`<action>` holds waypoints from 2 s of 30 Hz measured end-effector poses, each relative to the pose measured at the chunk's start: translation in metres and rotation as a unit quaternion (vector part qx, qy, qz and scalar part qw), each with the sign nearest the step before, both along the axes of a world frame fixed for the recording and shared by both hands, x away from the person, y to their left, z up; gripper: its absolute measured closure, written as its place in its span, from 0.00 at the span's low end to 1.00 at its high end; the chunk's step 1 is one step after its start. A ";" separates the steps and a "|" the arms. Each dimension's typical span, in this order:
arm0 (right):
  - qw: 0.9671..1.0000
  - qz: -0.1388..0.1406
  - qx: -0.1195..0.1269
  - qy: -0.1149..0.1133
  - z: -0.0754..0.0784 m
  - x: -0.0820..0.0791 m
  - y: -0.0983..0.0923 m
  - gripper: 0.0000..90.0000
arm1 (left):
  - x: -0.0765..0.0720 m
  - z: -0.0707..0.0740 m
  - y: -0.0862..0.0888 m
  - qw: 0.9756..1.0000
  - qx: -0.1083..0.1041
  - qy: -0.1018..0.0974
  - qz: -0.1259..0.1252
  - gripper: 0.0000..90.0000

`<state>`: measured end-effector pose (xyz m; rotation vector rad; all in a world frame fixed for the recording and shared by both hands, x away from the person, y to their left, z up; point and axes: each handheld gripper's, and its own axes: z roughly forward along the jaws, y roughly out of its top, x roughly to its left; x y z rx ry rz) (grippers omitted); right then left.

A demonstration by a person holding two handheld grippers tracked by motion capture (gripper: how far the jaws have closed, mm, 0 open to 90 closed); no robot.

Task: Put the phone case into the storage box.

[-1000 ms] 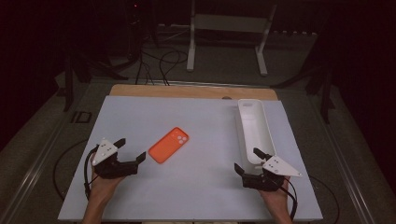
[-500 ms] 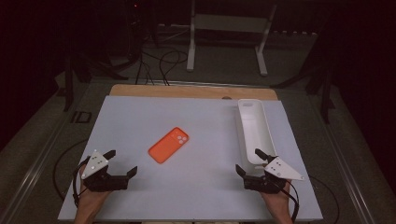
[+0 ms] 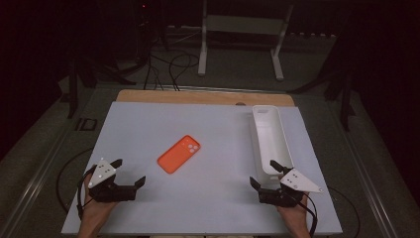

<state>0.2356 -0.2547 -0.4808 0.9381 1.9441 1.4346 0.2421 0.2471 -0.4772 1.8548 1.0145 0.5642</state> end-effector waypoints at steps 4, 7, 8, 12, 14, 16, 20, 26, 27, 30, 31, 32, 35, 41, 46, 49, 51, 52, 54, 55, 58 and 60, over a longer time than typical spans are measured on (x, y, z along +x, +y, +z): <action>1.000 -0.006 0.004 0.000 0.001 0.000 -0.002 0.10 | 0.005 0.005 -0.005 1.000 0.009 0.006 -0.001 0.00; 1.000 -0.007 0.004 0.001 0.000 0.000 -0.002 0.10 | 0.009 0.007 -0.009 1.000 0.017 0.019 -0.006 0.00; 1.000 -0.007 0.004 0.001 0.000 0.000 -0.002 0.10 | 0.009 0.007 -0.009 1.000 0.017 0.019 -0.006 0.00; 1.000 -0.002 -0.001 0.002 -0.001 -0.001 0.002 0.10 | 0.017 0.008 -0.015 0.999 0.033 0.030 -0.009 0.00; 1.000 -0.001 -0.001 0.002 -0.001 -0.001 0.002 0.10 | 0.019 0.009 -0.016 0.999 0.037 0.032 -0.006 0.00; 1.000 -0.001 -0.001 0.002 -0.001 -0.001 0.002 0.10 | 0.022 0.010 -0.018 0.999 0.041 0.034 -0.006 0.00; 1.000 -0.003 0.001 0.004 -0.001 -0.001 0.002 0.10 | 0.028 0.011 -0.024 0.998 0.053 0.040 -0.009 0.00; 1.000 -0.002 -0.001 0.002 -0.002 -0.002 0.002 0.10 | 0.037 0.012 -0.032 0.996 0.070 0.049 -0.009 0.00; 1.000 -0.003 0.000 0.003 -0.002 -0.002 0.002 0.10 | 0.041 0.013 -0.035 0.996 0.076 0.054 -0.009 0.00; 1.000 -0.004 -0.001 0.004 -0.002 -0.002 0.002 0.10 | 0.046 0.012 -0.039 0.995 0.082 0.056 -0.011 0.00; 1.000 -0.005 0.000 0.005 -0.002 -0.002 0.002 0.10 | 0.047 0.012 -0.040 0.995 0.084 0.058 -0.013 0.00; 1.000 -0.005 0.000 0.005 -0.002 -0.002 0.002 0.10 | 0.047 0.012 -0.040 0.995 0.084 0.058 -0.013 0.00; 1.000 -0.004 0.002 0.005 -0.002 -0.002 0.002 0.10 | 0.053 0.010 -0.044 0.994 0.087 0.061 -0.015 0.00; 1.000 -0.005 0.001 0.005 -0.002 -0.001 0.001 0.10 | 0.060 0.007 -0.050 0.994 0.090 0.064 -0.019 0.00; 1.000 -0.006 0.001 0.004 -0.002 -0.002 0.001 0.10 | 0.065 0.005 -0.055 0.993 0.094 0.067 -0.026 0.00; 1.000 -0.006 0.001 0.004 -0.002 -0.002 0.001 0.10 | 0.068 0.004 -0.058 0.992 0.099 0.070 -0.027 0.00; 1.000 -0.006 0.001 0.004 -0.002 -0.002 0.001 0.10 | 0.070 0.002 -0.059 0.992 0.102 0.073 -0.027 0.00; 1.000 -0.005 0.001 0.005 -0.002 -0.002 0.001 0.10 | 0.071 0.002 -0.060 0.991 0.104 0.075 -0.028 0.00; 1.000 -0.004 0.001 0.005 -0.002 -0.002 0.001 0.10 | 0.073 0.000 -0.060 0.991 0.107 0.078 -0.029 0.00; 1.000 -0.004 0.001 0.005 -0.002 -0.002 0.001 0.10 | 0.074 -0.001 -0.061 0.990 0.108 0.079 -0.031 0.00; 1.000 -0.004 0.001 0.005 -0.003 -0.002 0.001 0.10 | 0.076 -0.002 -0.061 0.990 0.109 0.082 -0.031 0.00; 1.000 -0.004 0.000 0.005 -0.003 -0.002 0.001 0.10 | 0.078 -0.004 -0.061 0.990 0.109 0.084 -0.031 0.00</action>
